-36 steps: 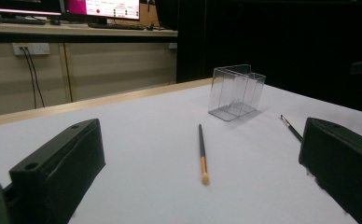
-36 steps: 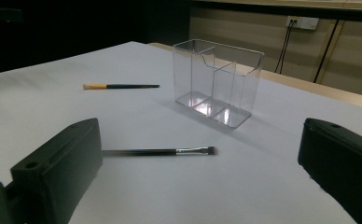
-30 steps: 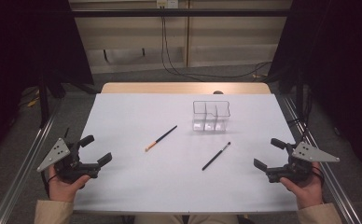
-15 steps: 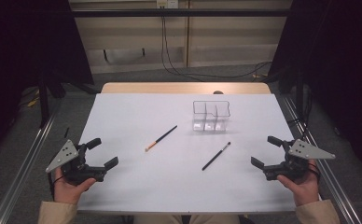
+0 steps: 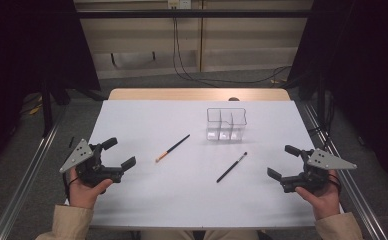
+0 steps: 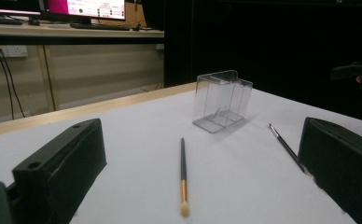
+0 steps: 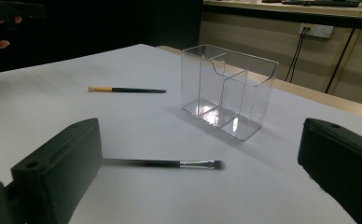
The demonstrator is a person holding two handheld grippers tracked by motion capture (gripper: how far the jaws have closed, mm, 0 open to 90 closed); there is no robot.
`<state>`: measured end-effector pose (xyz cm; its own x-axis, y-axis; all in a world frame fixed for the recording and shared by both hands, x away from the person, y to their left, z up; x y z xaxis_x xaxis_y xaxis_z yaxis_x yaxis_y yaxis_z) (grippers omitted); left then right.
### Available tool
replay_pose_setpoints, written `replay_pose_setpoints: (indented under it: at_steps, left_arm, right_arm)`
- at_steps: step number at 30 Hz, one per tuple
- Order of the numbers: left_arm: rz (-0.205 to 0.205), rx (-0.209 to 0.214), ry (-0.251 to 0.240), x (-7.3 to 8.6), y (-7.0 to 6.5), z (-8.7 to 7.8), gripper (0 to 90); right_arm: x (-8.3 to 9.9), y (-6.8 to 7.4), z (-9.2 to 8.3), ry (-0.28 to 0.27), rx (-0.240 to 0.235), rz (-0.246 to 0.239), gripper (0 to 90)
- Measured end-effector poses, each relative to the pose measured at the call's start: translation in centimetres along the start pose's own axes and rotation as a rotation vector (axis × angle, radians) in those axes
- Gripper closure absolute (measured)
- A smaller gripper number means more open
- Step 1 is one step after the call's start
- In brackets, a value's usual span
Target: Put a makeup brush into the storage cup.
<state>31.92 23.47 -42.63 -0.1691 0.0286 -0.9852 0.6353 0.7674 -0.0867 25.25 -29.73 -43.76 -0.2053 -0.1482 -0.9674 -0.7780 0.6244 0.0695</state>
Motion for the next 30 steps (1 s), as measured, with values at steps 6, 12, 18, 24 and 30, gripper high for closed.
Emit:
replay_pose_setpoints:
  at_steps: [6, 12, 18, 24, 30]
  left_arm:
    - [0.015, 0.002, -0.012, -0.8, -0.3, 2.6, 1.1]
    - [0.021, 0.016, -0.008, -1.0, -0.9, 4.3, 1.3]
    - [0.009, 0.032, -0.014, -1.4, -1.3, 6.1, 1.3]
    - [0.008, 0.025, -0.021, -1.6, -1.4, 6.8, 1.2]
    - [0.000, 0.021, -0.022, -1.5, -1.3, 7.5, 1.3]
  right_arm:
    - [0.0, 0.0, -0.1, -0.001, 0.005, -0.003, 0.0]
    - [-0.1, 0.0, -0.1, -0.007, 0.002, -0.003, 0.0]
    - [-0.1, -0.1, 0.1, -0.006, -0.004, -0.005, 0.0]
    - [-0.2, 0.0, 0.5, -0.001, -0.013, -0.011, 0.0]
    - [-0.2, 0.1, 0.5, 0.002, -0.021, -0.019, 0.0]
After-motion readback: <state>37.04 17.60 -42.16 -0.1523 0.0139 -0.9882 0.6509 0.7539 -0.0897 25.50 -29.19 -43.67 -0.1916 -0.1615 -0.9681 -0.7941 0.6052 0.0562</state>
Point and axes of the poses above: each handheld gripper's, and its own axes: z roughly forward along the jaws, x roughly out of its underside, y roughly to its left, the point moved 3 cm from there along z, roughly forward along the jaws, and after that the axes turned 11 degrees about -x, right-handed, at the moved point
